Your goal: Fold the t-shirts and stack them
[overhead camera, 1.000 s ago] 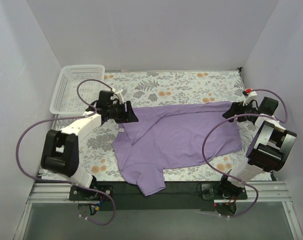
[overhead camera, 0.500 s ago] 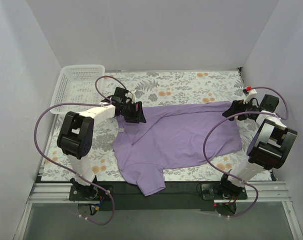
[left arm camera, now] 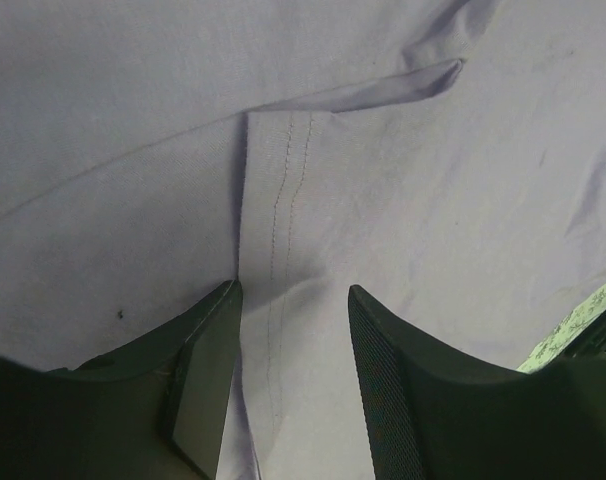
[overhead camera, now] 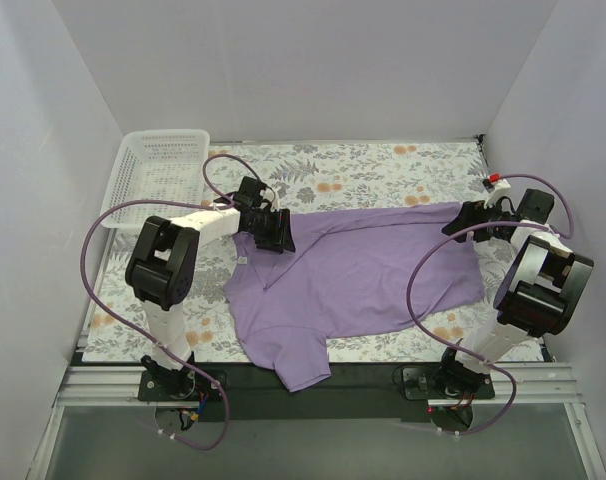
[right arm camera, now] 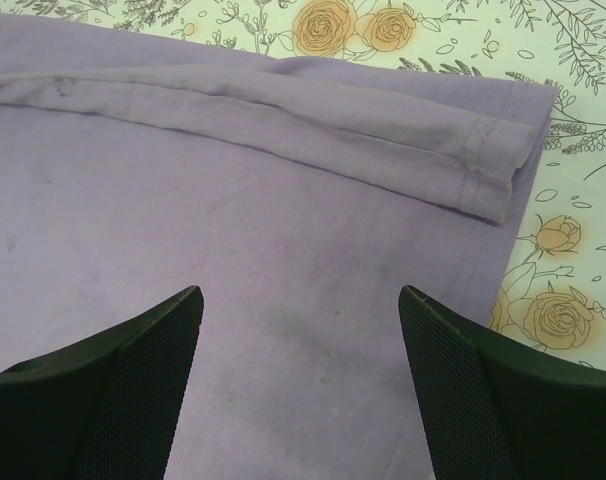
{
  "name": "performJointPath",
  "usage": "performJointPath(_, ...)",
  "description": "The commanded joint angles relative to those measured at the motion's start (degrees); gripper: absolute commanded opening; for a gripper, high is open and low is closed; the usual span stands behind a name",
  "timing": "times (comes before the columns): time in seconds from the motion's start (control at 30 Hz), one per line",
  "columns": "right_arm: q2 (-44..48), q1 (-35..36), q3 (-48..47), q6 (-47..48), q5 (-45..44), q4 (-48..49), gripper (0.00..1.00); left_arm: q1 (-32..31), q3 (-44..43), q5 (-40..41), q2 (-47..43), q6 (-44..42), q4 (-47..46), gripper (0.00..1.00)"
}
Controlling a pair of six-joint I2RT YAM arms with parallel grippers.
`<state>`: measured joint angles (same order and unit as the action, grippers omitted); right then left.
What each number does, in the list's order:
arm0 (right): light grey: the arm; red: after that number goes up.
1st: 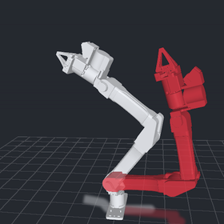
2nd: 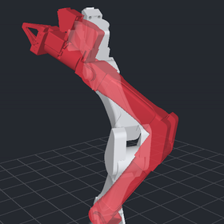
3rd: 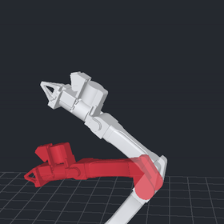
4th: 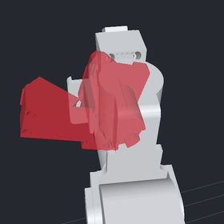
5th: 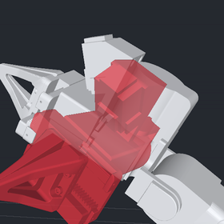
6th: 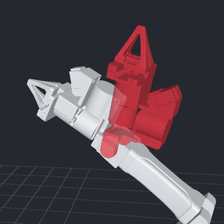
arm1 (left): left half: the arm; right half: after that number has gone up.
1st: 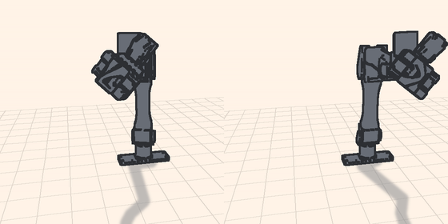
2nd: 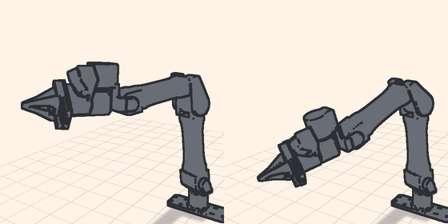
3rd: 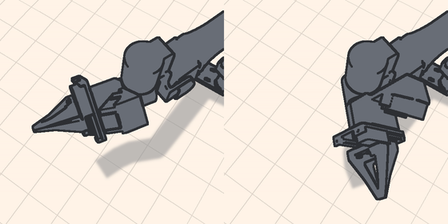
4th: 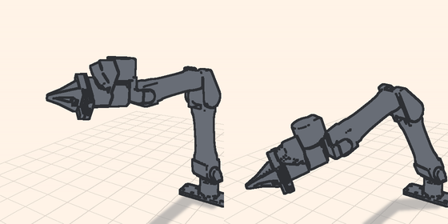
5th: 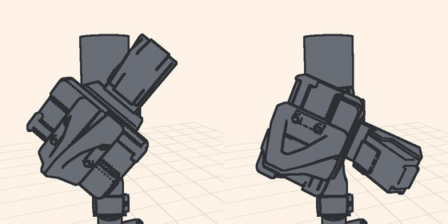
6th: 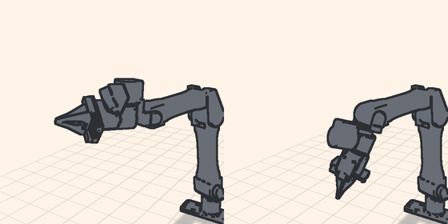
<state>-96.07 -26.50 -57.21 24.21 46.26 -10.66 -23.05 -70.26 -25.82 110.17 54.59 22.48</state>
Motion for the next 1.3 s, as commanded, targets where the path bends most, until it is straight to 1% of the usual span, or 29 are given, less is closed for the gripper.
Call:
performJointPath(0.0, 0.62, 0.13, -0.8, 0.05, 0.85, -0.68, 0.85, -0.33, -1.2, 0.69, -0.83, -0.98, 0.64, 0.45)
performJointPath(0.47, 0.36, 0.05, -0.1, 0.23, 1.55, -0.68, 0.85, -0.59, 0.38, 0.78, -1.54, -0.8, 0.64, 0.45)
performJointPath(1.27, -0.17, 0.05, 0.17, 0.31, 1.9, -0.77, 0.86, -1.03, 1.26, 0.69, -2.77, -0.62, 0.64, 0.41)
